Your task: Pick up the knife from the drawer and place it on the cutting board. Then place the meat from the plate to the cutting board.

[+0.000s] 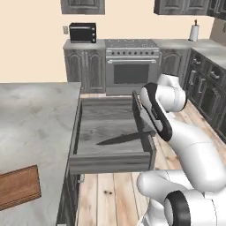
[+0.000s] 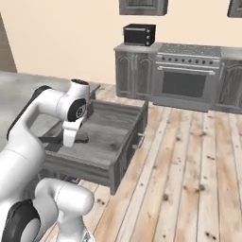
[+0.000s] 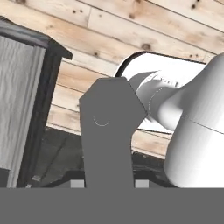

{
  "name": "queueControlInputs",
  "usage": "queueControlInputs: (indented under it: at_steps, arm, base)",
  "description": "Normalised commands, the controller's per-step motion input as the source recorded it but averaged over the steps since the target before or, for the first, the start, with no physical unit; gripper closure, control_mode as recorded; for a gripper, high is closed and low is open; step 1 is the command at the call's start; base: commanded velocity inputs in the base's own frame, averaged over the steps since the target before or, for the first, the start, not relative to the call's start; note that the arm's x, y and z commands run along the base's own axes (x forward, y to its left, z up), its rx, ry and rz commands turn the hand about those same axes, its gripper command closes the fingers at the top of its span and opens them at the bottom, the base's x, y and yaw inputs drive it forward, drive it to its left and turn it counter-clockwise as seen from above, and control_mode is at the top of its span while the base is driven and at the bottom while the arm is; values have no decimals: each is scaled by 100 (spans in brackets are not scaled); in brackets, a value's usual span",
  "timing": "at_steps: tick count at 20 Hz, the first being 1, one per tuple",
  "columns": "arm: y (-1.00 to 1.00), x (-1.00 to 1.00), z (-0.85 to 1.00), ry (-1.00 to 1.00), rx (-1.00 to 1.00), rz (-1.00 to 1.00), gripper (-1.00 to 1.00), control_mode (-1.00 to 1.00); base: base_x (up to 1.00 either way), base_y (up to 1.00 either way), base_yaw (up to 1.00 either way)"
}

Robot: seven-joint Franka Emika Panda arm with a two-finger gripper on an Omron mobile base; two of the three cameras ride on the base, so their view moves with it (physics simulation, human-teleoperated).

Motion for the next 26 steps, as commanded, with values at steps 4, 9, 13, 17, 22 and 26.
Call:
queueControlInputs:
  at_steps: [4, 9, 13, 17, 22, 26]
  arm:
    - [0, 0, 0, 0, 0, 0, 100, 100]
    - [0, 0, 0, 0, 0, 0, 100, 100]
    - [0, 0, 0, 0, 0, 0, 100, 100]
    - [0, 0, 0, 0, 0, 0, 100, 100]
    - [0, 0, 0, 0, 0, 0, 100, 100]
    - [0, 0, 0, 0, 0, 0, 100, 100]
  base:
    - [-23, -40, 89]
    - [0, -2, 100]
    - [0, 0, 100]
    - [0, -8, 94]
    - [0, -40, 70]
    - [5, -52, 40]
